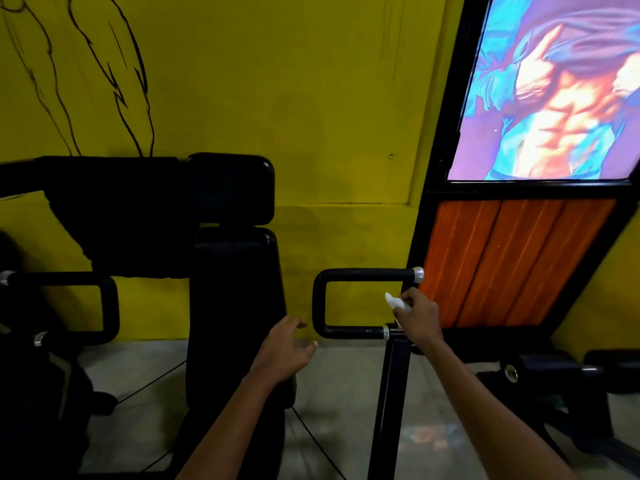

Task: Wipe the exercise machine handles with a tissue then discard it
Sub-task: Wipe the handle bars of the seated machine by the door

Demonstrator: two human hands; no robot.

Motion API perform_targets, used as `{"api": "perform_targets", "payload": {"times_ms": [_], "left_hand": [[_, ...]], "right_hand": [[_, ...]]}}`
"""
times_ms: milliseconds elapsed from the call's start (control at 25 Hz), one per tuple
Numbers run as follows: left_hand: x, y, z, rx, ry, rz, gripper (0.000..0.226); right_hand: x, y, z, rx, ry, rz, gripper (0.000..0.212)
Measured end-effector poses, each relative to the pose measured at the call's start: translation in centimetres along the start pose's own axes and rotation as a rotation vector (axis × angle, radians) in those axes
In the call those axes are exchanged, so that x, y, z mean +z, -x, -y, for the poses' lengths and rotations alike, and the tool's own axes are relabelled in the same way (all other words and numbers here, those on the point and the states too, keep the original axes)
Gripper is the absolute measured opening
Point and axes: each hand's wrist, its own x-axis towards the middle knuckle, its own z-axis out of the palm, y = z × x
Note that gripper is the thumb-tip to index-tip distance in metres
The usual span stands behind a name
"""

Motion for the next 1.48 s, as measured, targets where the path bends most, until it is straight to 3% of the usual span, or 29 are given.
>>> {"api": "perform_targets", "payload": {"times_ms": [320,680,880,1080,1280,1480], "left_hand": [[2.5,-2.5,1.1,-0.016,-0.013,-0.029,0.043],[5.6,-5.3,2.0,0.032,-0.036,-0.05,0.057],[8.6,-7.3,3.0,0.203,-0.099,0.09,0.063],[13.3,-8.4,4.5,0.286,-0.181,0.186,0.066],[13.3,-8.2,5.9,0.43,-0.367,0.07,0.064],[9.8,-10.7,6.8,0.345,-0.392,-0.046,0.084]], "right_hand": [[0.2,-4.2,-3.3,0.061,0.036,-0.044,0.004],[0.5,-8.0,-5.2,-0.029,0.247,-0.139,0.006],[1.1,-11.0,-5.0,-0.189,0.303,-0.13,0.009],[1.6,-12.3,-6.1,-0.184,0.357,-0.15,0.015],[1.9,-12.5,-7.2,-0.196,0.4,-0.165,0.018],[2.8,-12.8,-6.9,-0.161,0.39,-0.205,0.022]]}}
